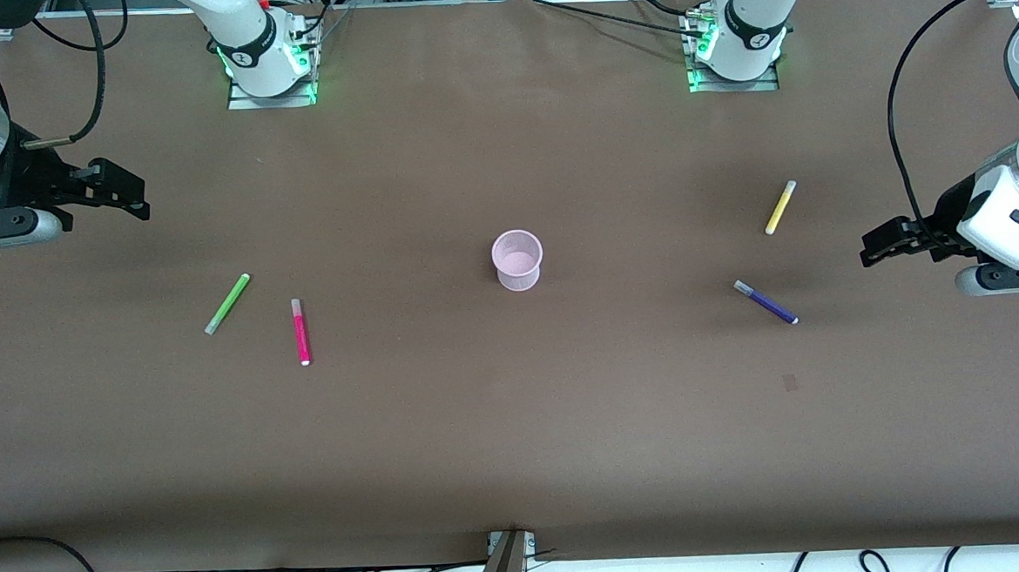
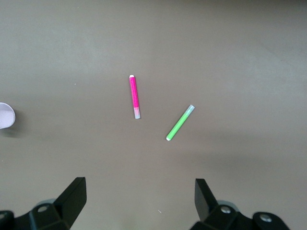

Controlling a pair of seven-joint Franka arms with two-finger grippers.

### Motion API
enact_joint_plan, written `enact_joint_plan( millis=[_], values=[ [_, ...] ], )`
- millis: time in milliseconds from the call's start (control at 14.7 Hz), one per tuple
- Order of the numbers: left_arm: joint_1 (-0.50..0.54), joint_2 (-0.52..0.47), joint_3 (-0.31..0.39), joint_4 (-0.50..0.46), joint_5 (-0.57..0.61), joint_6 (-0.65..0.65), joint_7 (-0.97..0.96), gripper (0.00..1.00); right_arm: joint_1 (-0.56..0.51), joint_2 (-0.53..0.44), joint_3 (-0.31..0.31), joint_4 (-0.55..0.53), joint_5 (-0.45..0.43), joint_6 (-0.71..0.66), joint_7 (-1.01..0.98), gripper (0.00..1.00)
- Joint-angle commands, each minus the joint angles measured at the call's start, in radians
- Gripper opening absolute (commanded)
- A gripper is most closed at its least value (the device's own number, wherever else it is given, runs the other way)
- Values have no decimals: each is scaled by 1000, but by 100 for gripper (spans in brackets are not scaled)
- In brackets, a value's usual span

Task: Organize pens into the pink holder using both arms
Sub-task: 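Move the left gripper toward the blue marker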

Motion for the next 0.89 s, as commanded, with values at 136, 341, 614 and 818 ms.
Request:
enact_joint_plan(
  millis=[136,341,614,818],
  values=[
    [2,-28,2,-22,-10,-8,12,100,1,-5,1,-9,-2,2,-9,100],
    [2,-26,4,-22,-10,-4,11,100,1,-4,-1,-7,-2,11,-9,100],
    [31,-18,4,-24,-10,-5,25,100,1,-4,-1,-9,-2,11,-11,100],
    [42,35,4,-24,-12,7,9,100,1,-4,-1,-7,-3,11,-11,100]
  ],
)
